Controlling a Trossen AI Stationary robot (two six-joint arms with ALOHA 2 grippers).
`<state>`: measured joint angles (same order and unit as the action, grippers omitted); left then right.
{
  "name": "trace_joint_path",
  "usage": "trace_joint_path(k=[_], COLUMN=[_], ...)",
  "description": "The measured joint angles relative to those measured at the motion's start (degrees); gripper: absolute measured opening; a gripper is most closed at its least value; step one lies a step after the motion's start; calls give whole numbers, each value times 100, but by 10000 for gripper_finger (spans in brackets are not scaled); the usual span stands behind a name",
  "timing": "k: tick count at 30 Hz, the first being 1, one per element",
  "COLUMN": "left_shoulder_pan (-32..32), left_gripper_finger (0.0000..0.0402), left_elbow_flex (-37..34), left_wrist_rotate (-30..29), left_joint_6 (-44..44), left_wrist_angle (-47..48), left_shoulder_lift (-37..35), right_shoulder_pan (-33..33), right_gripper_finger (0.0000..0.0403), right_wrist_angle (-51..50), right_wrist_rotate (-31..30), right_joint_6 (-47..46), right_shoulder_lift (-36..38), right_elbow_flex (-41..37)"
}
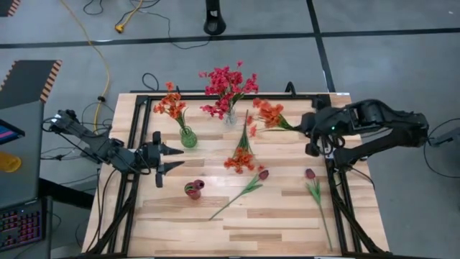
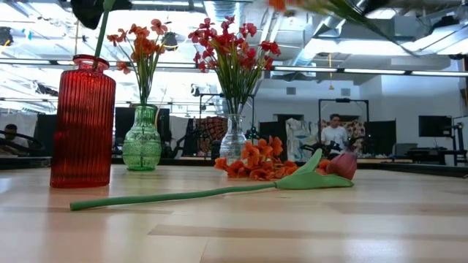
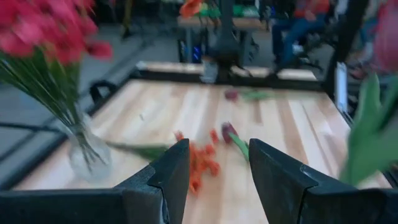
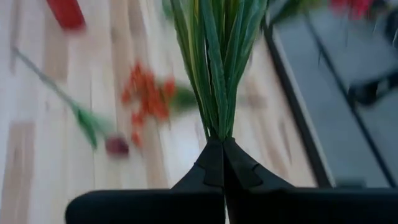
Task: Sort flowers into vase by color
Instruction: Put the right orange flower into the green vase
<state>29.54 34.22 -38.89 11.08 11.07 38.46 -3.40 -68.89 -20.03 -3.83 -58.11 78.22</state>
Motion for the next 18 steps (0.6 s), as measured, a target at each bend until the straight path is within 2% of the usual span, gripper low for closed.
trace_joint_path(k=[4, 10, 18], left_shoulder_pan=[0, 0, -17], left_gripper_finger=[153, 153, 155], left_elbow_flex=[0, 0, 0], left_wrist_rotate=[-388, -405, -372], left_joint_6=[-674, -1505, -2226], left_wrist_angle=[-702, -1712, -2732], left_shoulder_lift=[199, 399, 439], right_shoulder_pan=[3, 4, 4], right_gripper_finger=[17, 17, 17], right_wrist_angle=[1227, 2790, 4298], right_wrist_rotate=[3, 13, 46], right_joint_6=[608, 1153, 1435], right_shoulder_lift=[-79, -412, -1088], right_elbow_flex=[0, 0, 0])
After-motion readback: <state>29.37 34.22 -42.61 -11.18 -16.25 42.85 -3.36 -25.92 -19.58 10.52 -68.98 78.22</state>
